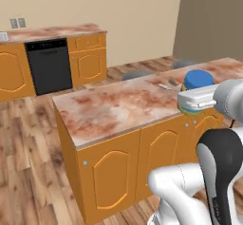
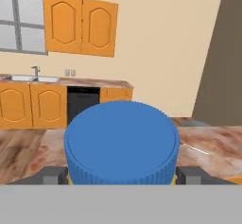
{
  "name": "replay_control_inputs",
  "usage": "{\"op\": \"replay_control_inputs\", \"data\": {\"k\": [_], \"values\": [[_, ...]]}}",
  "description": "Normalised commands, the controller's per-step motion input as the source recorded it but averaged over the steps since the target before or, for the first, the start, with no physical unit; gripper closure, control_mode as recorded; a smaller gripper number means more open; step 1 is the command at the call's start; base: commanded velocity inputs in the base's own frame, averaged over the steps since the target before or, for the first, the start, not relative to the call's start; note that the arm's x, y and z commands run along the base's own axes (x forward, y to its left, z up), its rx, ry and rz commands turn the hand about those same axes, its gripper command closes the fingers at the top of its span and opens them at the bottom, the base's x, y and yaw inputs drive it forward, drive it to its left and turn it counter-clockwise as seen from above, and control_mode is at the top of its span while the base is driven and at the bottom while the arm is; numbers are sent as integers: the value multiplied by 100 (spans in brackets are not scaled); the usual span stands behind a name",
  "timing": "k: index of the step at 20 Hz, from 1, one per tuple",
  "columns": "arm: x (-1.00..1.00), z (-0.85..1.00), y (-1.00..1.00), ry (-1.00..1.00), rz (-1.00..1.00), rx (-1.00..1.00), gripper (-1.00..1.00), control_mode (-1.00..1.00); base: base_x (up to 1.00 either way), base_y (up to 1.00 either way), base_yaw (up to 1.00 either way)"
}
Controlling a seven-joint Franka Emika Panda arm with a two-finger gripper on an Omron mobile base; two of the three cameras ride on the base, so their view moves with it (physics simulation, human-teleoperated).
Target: Move the mayonnaise and ketchup from the cabinet to the dining counter.
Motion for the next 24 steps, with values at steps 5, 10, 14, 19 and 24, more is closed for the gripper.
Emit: {"op": "replay_control_inputs", "data": {"k": [5, 10, 14, 19, 24], "values": [[0, 0, 0, 0, 0, 0, 100, 100, 0, -69, 38], [0, 0, 0, 0, 0, 0, 100, 100, 6, -66, 39], [0, 0, 0, 0, 0, 0, 100, 100, 32, -24, 32], [0, 0, 0, 0, 0, 0, 100, 100, 62, -5, 18], [0, 0, 0, 0, 0, 0, 100, 100, 82, -2, 3]]}}
